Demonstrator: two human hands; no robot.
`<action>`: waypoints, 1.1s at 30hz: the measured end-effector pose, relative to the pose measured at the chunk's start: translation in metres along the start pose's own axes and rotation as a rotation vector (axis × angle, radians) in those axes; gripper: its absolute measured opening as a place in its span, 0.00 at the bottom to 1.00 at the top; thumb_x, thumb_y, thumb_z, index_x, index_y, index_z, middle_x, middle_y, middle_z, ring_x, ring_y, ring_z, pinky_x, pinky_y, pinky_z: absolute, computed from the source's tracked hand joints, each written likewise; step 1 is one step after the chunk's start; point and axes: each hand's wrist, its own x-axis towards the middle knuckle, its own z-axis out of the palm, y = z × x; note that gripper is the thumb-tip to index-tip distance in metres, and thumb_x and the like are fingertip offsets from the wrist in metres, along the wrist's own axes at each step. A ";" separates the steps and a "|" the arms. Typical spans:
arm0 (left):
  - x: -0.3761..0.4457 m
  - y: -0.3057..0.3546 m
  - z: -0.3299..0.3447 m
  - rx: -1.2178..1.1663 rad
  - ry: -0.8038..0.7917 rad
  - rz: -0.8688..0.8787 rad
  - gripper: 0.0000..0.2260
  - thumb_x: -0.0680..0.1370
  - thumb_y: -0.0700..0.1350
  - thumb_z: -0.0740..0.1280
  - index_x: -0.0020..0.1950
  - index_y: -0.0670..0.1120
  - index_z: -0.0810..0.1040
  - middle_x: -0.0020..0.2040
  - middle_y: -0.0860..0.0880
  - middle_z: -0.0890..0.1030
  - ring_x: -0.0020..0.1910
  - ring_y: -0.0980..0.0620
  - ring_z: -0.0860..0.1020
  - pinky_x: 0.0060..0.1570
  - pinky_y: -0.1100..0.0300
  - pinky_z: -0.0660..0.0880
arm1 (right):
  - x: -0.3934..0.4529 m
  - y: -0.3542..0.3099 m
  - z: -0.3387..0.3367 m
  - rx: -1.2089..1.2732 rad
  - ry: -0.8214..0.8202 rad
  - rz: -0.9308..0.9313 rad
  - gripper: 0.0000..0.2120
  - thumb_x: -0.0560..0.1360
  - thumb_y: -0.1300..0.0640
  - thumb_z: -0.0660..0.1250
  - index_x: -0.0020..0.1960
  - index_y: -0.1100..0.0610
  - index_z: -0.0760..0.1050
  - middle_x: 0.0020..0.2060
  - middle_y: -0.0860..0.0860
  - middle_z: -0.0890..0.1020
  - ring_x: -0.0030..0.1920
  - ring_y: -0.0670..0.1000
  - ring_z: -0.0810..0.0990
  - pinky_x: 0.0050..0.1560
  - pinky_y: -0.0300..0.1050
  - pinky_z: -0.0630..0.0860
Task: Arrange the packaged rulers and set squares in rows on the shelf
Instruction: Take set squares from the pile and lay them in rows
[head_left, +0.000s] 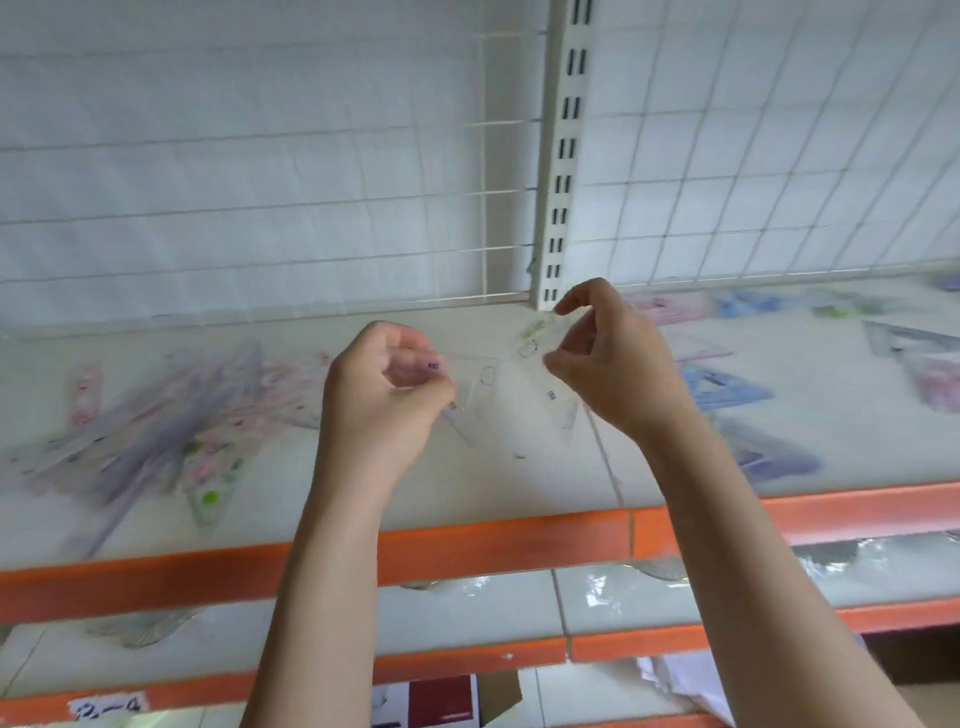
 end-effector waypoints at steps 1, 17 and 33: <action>0.000 0.003 0.010 -0.020 0.005 0.001 0.14 0.69 0.32 0.70 0.39 0.51 0.74 0.36 0.54 0.81 0.32 0.58 0.76 0.32 0.69 0.72 | -0.001 0.007 -0.009 -0.030 0.018 -0.007 0.14 0.69 0.64 0.67 0.51 0.52 0.69 0.36 0.47 0.76 0.38 0.45 0.73 0.34 0.29 0.66; -0.049 0.037 0.173 -0.063 -0.004 -0.093 0.07 0.77 0.45 0.66 0.42 0.56 0.80 0.31 0.59 0.79 0.32 0.65 0.74 0.44 0.63 0.74 | -0.018 0.130 -0.159 -0.404 -0.167 0.152 0.14 0.66 0.41 0.72 0.42 0.49 0.74 0.39 0.43 0.78 0.47 0.50 0.77 0.51 0.49 0.73; -0.071 0.038 0.166 -0.097 0.069 -0.297 0.04 0.76 0.40 0.66 0.43 0.48 0.78 0.31 0.55 0.83 0.28 0.63 0.77 0.30 0.73 0.71 | -0.015 0.140 -0.139 -0.146 -0.473 0.061 0.13 0.71 0.59 0.67 0.54 0.49 0.71 0.37 0.45 0.77 0.35 0.45 0.73 0.33 0.39 0.68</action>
